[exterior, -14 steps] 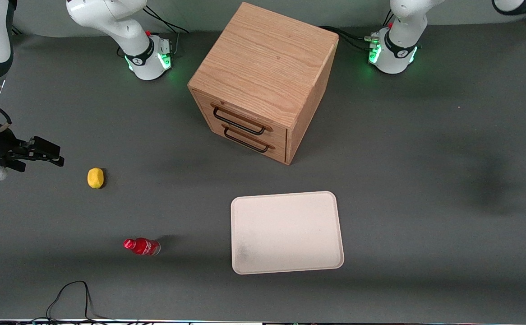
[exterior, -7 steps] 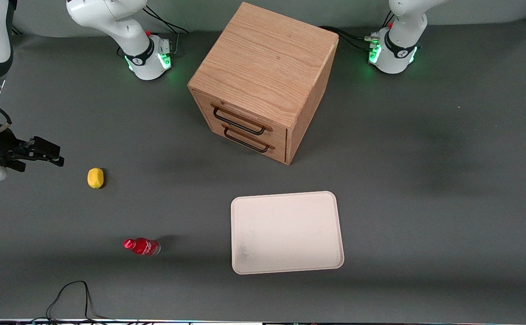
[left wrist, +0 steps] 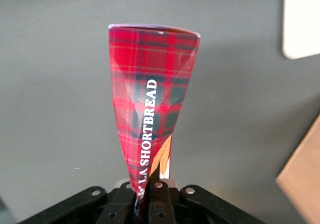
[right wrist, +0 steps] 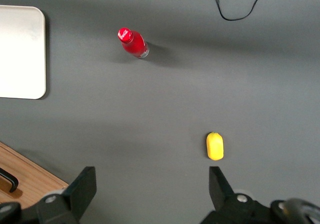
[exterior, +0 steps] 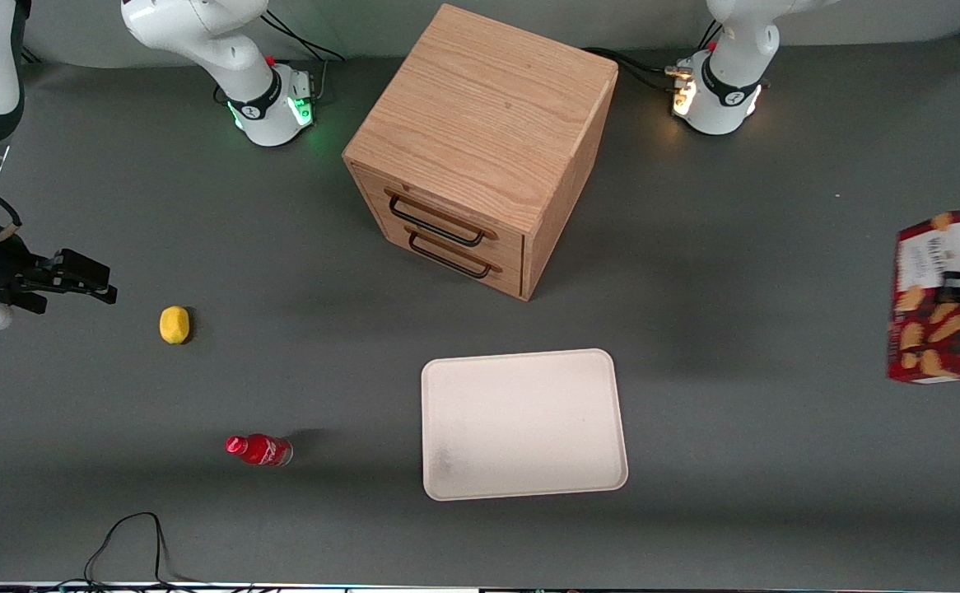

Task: Place red cookie box on tray
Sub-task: 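Lift the red shortbread box upright with the left gripper, then carry the box over the white tray with the left gripper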

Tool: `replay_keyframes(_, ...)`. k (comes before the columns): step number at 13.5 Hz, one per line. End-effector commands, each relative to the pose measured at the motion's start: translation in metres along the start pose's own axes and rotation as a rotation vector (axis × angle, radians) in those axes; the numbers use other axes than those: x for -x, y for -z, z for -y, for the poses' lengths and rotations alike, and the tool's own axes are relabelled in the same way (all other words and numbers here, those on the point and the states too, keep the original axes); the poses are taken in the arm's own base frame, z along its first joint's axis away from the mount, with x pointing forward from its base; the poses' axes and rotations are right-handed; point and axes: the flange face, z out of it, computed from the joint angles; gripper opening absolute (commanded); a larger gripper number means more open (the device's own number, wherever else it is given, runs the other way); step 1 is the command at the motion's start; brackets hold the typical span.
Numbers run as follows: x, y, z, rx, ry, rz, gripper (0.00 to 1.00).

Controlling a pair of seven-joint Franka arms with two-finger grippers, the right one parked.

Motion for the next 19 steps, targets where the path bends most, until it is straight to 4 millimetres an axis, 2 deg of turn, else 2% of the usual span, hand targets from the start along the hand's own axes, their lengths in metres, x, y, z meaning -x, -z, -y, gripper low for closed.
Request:
replay_keyframes(1,-0.021,-0.009,-0.081,0.021,0.147,-0.024,0.0)
replay_keyframes(3,-0.038,-0.022,-0.139,0.07,0.258,-0.051,0.0)
replay_keyframes(4,-0.047,-0.032,-0.16,0.087,0.318,-0.05,0.0)
replay_keyframes(7,-0.065,-0.05,-0.216,0.102,0.402,-0.066,0.0)
replay_keyframes(8,-0.069,-0.057,-0.228,0.108,0.429,-0.069,0.0)
replay_keyframes(12,-0.079,-0.071,-0.236,0.117,0.432,-0.077,0.0)
replay_keyframes(17,-0.081,-0.075,-0.238,0.12,0.429,-0.082,0.0)
replay_keyframes(19,-0.083,-0.082,-0.254,0.121,0.413,-0.089,0.0)
